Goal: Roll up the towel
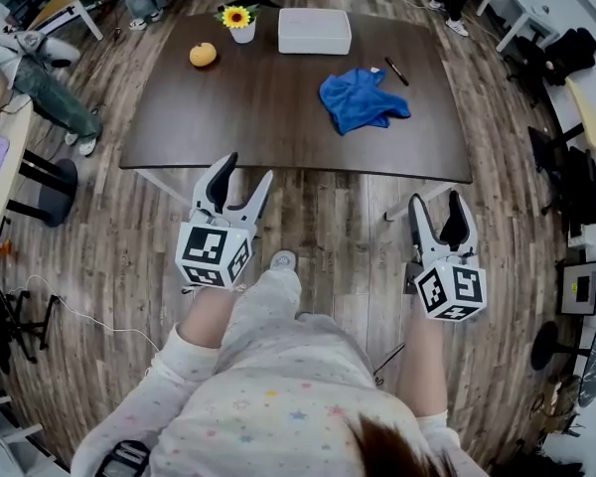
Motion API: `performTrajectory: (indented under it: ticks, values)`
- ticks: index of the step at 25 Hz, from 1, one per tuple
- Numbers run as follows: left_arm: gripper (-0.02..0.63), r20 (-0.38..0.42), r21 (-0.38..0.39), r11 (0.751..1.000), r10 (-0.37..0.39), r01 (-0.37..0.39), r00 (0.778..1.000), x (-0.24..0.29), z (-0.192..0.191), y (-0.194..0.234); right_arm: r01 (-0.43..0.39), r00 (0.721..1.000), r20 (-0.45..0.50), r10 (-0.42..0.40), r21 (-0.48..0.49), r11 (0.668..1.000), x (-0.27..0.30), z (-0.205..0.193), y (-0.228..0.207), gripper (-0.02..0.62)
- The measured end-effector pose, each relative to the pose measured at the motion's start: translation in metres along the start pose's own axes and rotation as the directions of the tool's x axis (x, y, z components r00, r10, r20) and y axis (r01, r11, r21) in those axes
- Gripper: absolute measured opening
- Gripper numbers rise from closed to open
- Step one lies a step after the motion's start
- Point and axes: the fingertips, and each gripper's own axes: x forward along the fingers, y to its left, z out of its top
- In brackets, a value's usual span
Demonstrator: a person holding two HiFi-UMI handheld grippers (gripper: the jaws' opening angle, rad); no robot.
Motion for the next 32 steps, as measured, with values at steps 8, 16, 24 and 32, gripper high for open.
performTrajectory:
  ticks: [8,16,24,32]
  values:
    - [0.232,0.018,0.021,0.998,-0.061,0.061,0.998,0.089,0.023,0.065,0.046,0.999,0.017,-0.046,0.005,0.999,0.092,0.018,0.003,0.313]
    - [0.232,-0.001,0.019,0.995,-0.102,0.102,0.995,0.145,0.021,0.091,0.075,0.997,0.002,-0.075,0.029,0.997,0.144,0.017,-0.001,0.313]
    - [0.232,-0.02,0.005,0.997,-0.074,0.074,0.997,0.207,0.011,0.076,0.038,0.999,-0.01,-0.037,0.035,0.999,0.19,0.013,-0.053,0.313]
    - [0.232,-0.031,-0.009,1.0,0.029,-0.03,0.999,0.295,0.013,0.047,-0.115,0.993,-0.018,0.116,0.024,0.993,0.273,0.024,-0.133,0.313]
